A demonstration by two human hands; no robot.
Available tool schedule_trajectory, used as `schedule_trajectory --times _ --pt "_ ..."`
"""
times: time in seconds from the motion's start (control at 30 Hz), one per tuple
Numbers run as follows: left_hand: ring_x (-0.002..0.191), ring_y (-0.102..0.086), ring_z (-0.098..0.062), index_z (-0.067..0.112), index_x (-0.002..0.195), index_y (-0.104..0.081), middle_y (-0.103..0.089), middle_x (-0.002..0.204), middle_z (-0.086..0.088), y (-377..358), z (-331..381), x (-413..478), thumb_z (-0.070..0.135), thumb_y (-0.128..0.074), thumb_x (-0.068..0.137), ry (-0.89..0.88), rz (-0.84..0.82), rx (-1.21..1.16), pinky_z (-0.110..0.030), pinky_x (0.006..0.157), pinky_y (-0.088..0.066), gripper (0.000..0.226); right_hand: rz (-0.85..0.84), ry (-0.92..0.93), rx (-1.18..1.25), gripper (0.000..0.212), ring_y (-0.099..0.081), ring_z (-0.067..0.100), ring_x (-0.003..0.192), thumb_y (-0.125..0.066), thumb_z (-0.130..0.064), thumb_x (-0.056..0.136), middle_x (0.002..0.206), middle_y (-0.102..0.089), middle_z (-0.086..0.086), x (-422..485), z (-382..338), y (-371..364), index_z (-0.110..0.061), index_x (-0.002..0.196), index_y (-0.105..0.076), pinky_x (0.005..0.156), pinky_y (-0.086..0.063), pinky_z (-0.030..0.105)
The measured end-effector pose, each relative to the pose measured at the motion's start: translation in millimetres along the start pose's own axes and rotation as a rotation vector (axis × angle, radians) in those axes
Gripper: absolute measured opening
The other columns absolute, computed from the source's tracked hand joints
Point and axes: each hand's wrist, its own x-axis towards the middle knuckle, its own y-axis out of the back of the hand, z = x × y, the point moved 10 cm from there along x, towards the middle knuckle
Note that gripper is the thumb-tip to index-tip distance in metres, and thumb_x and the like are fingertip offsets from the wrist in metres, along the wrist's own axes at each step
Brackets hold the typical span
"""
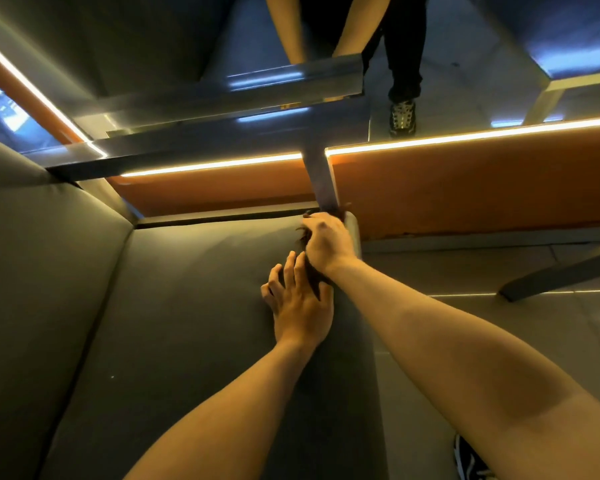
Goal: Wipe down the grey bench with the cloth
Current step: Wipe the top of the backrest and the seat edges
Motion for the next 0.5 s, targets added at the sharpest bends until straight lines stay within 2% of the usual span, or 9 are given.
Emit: schedule_trajectory --times 0.1,0.23,0.37,0.5 --pt "0.152 0.001 -0.022 0.019 0.159 -0.008 -0.012 0.164 -0.001 -5.6 -6.8 1.0 0.051 -0.039 0.102 0.038 -0.007 0.030 -0.047 0.125 -0.004 0.072 -0.164 0.142 -0.008 0.043 -0.045 0.026 0.140 -0.056 -0.006 0.101 0.148 -0.053 0.008 -3.6 -26.4 -29.3 -0.011 0.144 -0.057 0.120 -0.028 0.033" --pt "0.151 -0.003 -0.019 0.024 0.156 -0.022 -0.018 0.165 0.004 7.9 -0.4 -1.9 0.048 -0.042 0.100 -0.002 0.069 -0.088 -0.045 0.124 -0.003 0.064 -0.141 0.182 -0.078 0.039 -0.036 0.026 0.145 -0.049 -0.007 0.104 0.153 -0.048 0.008 -0.4 -3.2 -10.8 -0.012 0.141 -0.059 0.122 -0.023 0.034" --pt "0.151 -0.003 -0.018 0.027 0.157 -0.020 -0.014 0.166 0.007 6.9 -1.1 -1.0 0.047 -0.045 0.099 -0.023 0.049 -0.089 -0.045 0.123 -0.004 0.066 0.085 -0.005 -0.050 0.039 -0.043 0.031 0.139 -0.047 -0.002 0.101 0.146 -0.053 0.011 0.7 48.8 30.8 -0.010 0.136 -0.063 0.116 -0.033 0.038" --pt "0.151 -0.002 -0.019 0.028 0.158 -0.016 -0.012 0.167 0.007 5.8 -1.7 -0.9 0.047 -0.043 0.098 -0.019 0.037 -0.084 -0.045 0.123 -0.005 0.068 0.126 -0.210 0.034 0.050 -0.042 0.032 0.139 -0.046 0.002 0.099 0.148 -0.050 0.010 -12.1 76.6 34.0 -0.012 0.147 -0.053 0.115 -0.036 0.042"
